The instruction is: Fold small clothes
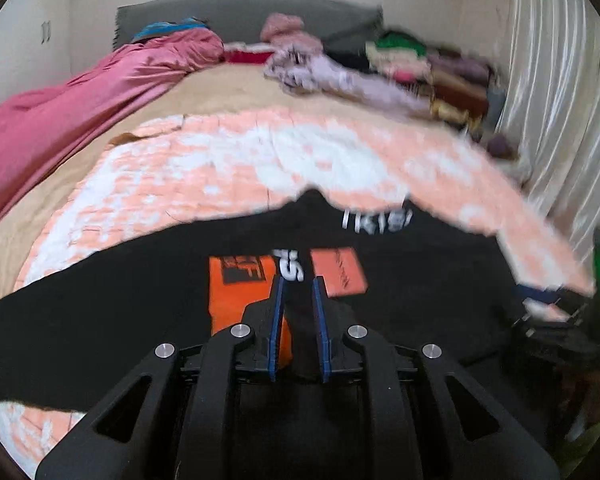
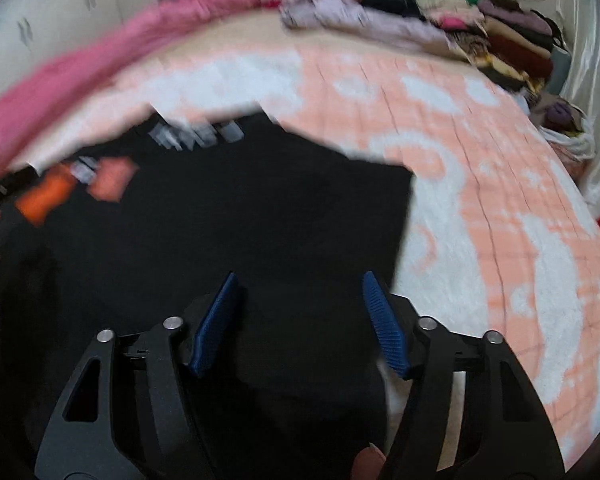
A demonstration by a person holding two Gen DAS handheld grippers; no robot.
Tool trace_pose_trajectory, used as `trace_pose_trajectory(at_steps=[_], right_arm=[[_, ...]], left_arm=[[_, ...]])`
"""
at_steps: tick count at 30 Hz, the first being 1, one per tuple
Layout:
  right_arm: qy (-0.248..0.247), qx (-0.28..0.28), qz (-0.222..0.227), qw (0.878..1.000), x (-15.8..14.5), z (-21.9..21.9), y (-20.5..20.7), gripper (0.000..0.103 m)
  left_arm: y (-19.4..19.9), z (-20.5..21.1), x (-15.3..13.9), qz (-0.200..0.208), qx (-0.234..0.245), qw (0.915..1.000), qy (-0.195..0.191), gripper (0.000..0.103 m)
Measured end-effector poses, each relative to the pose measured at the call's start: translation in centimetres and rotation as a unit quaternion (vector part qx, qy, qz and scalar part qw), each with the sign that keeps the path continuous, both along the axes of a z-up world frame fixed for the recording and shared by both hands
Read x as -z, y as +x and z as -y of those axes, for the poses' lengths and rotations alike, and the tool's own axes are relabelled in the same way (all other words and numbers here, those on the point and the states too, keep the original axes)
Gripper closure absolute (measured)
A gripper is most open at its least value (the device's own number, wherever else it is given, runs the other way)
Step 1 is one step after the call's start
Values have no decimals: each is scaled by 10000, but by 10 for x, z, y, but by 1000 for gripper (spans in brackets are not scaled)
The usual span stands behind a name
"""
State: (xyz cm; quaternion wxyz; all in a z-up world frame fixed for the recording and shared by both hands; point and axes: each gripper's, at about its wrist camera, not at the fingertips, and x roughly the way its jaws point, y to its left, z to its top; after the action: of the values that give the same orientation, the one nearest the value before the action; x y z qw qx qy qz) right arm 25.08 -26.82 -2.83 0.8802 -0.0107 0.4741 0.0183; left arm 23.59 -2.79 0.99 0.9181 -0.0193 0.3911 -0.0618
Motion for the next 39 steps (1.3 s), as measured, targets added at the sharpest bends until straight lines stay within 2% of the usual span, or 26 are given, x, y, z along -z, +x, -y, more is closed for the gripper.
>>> trace_pose_trajectory(at_steps=[3,4,6,8,11,13,16,18,21,25,28,35,39], right_arm=[[157,29,-50,9999,3,7,-1,58],[176,40,-64,9998,2,7,-1,57],[109,5,-63,9999,3,2,-1,56],[87,-51,18,9999,-1,-2,-4,49],[364,-278,286,9985,-14,-8,-10,48],[527,-499,368,9967,-19,-21,-12,46],[335,-689,133,9970,-9,-40,-11,43],[127,-675,-58,9976,3,-46,-8,42],[153,-656,-16,9977,3,-45,-10,40],[353,-679,172,9969,-8,-44,-16,36],[400,-745,435,9955,-22,-51,-25,27],[515,-781,1003,9906,-53,-73,-44,16],[731,-747,1195,9873,-64,-93,-55,9]], left_arm=[[11,-1,30,-458,-124,9987,195,86],[13,-5,39,-495,-178,9985,156,82],[12,-14,41,-455,-173,9988,-101,82],[6,-20,32,-366,-248,9989,-181,77],[-7,-21,15,-125,-233,9996,-138,71],[-9,-18,15,-183,-146,9997,-25,65],[-4,-14,30,-486,-117,9986,172,64],[-5,-17,32,-458,-132,9988,93,64],[-9,-21,27,-431,-147,9990,23,61],[-19,-27,15,-350,-227,9991,-13,48],[-30,-36,4,-245,-293,9993,-60,40],[-55,-57,-16,-35,-409,9992,2,18],[-68,-73,-24,88,-494,9987,39,12]])
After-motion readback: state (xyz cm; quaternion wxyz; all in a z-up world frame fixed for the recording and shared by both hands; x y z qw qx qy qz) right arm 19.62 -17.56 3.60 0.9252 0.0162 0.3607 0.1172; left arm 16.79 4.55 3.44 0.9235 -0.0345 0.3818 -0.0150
